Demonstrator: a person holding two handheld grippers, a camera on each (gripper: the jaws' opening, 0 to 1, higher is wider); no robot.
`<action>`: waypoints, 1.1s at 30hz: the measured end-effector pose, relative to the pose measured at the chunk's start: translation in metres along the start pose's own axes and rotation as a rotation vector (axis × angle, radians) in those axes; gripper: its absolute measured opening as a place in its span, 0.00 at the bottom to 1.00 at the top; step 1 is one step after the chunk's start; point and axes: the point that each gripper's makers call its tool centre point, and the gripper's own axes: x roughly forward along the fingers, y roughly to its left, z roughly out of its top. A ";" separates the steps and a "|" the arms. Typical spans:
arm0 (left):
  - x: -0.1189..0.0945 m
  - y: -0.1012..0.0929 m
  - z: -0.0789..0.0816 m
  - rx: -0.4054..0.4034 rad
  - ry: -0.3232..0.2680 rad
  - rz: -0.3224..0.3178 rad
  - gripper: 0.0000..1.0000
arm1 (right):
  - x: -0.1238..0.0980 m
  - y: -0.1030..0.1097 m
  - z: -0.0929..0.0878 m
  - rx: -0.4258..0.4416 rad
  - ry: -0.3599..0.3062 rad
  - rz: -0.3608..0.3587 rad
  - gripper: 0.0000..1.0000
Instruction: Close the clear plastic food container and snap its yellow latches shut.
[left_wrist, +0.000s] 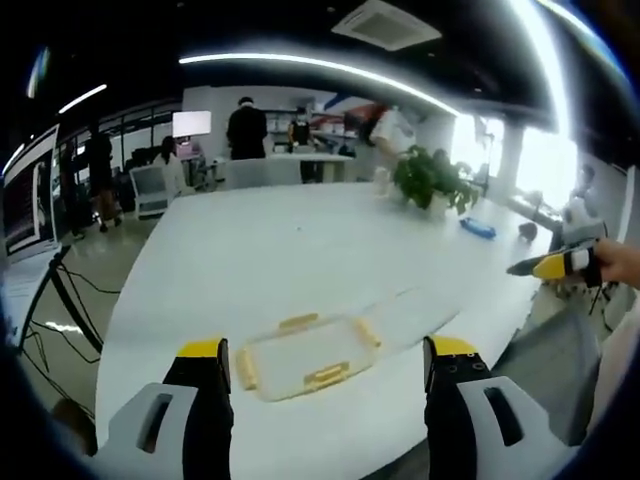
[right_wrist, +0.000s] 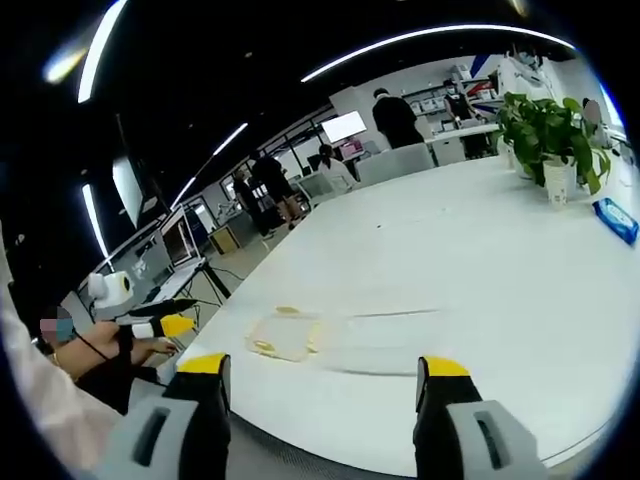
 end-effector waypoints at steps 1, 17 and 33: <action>0.000 0.000 -0.001 -0.001 0.002 -0.001 0.78 | 0.000 0.000 0.000 0.001 -0.001 0.002 0.76; 0.000 0.000 -0.002 0.006 0.017 -0.006 0.78 | 0.002 0.001 -0.003 0.001 0.008 0.000 0.76; 0.004 -0.006 -0.002 0.028 0.027 -0.033 0.78 | 0.000 0.000 -0.008 -0.002 0.022 -0.003 0.75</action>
